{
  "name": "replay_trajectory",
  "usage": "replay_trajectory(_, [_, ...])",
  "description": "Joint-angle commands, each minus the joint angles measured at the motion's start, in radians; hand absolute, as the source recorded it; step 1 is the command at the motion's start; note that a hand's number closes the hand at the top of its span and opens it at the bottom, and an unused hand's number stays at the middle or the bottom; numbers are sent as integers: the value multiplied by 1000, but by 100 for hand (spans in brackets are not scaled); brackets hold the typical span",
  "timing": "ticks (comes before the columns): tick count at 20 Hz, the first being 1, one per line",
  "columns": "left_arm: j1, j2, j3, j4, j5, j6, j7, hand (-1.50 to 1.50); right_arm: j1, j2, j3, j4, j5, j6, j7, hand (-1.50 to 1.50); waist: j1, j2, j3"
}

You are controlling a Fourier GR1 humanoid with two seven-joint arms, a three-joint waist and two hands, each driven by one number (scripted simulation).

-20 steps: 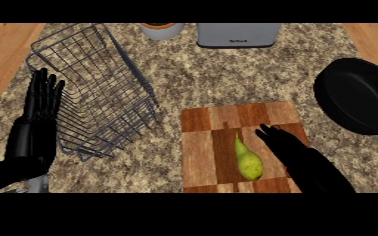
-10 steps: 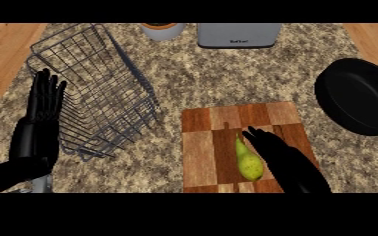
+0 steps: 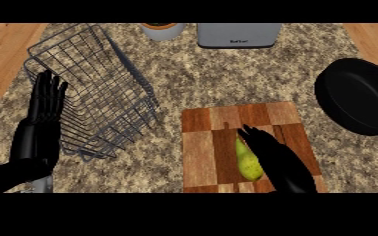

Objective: Pick the pear from the cutting board and place it in the pot

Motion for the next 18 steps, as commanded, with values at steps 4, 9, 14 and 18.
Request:
replay_trajectory(4, [-25, -87, -102, 127, -12, -15, 52, 0, -36, 20, -1, 61, 6, 0, -40, -150, -17, 22, -22])
replay_trajectory(9, [11, -60, -64, 76, 13, -52, 63, 0, -85, 45, 13, 166, 134, -175, -139, 150, -2, 21, -21])
replay_trajectory(14, [-14, -100, -89, 103, -15, -41, 58, 0, -114, 63, 6, 173, 147, -192, -156, 150, -10, 22, -22])
replay_trajectory(18, [-12, -117, -82, 120, -43, -28, 31, 0, -115, 74, 1, 190, 159, -230, -186, 150, -10, 21, -22])
